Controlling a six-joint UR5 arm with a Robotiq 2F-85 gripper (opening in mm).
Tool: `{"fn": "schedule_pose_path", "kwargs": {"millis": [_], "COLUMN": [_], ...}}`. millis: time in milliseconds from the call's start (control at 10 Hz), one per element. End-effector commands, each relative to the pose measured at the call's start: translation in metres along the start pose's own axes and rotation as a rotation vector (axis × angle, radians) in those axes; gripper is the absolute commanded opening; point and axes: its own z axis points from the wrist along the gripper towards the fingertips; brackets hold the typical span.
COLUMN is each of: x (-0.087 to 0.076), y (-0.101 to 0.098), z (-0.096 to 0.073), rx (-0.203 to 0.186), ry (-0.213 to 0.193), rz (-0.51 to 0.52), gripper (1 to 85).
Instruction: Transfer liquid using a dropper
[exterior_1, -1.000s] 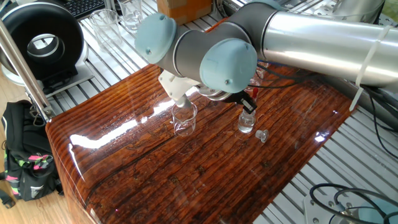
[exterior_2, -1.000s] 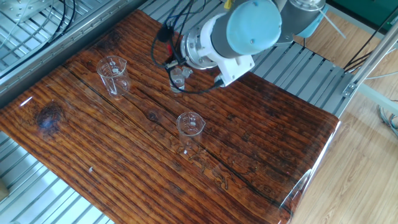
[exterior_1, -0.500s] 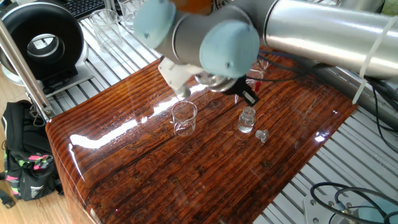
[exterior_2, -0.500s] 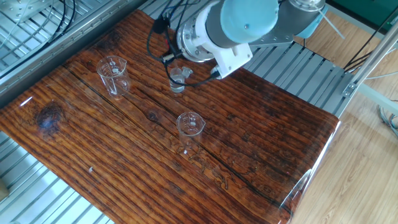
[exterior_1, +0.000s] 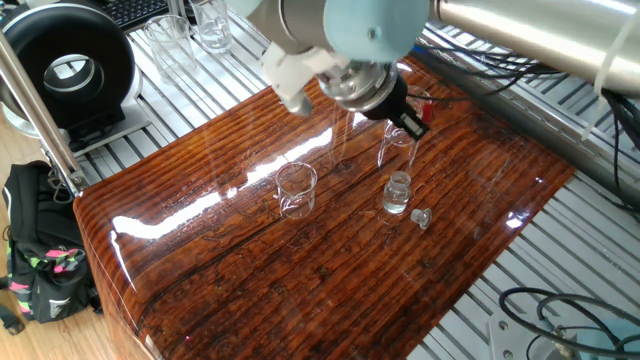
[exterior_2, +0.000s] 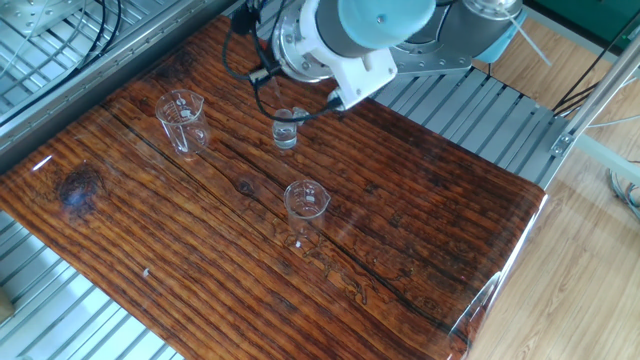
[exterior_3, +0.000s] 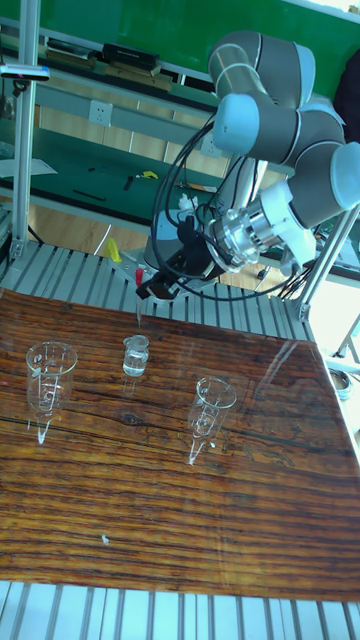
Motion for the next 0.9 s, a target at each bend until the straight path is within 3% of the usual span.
{"fn": "schedule_pose_path", "kwargs": {"millis": [0, 400, 800], "x": [0.009, -0.002, 0.005], "y": [0.001, 0.001, 0.001], "z": [-0.007, -0.013, -0.014], "rx": [-0.021, -0.044, -0.053], "ry": [-0.022, -0.111, -0.099], "rz": [-0.013, 0.042, 0.04], "gripper": [2.0, 2.0, 2.0]}}
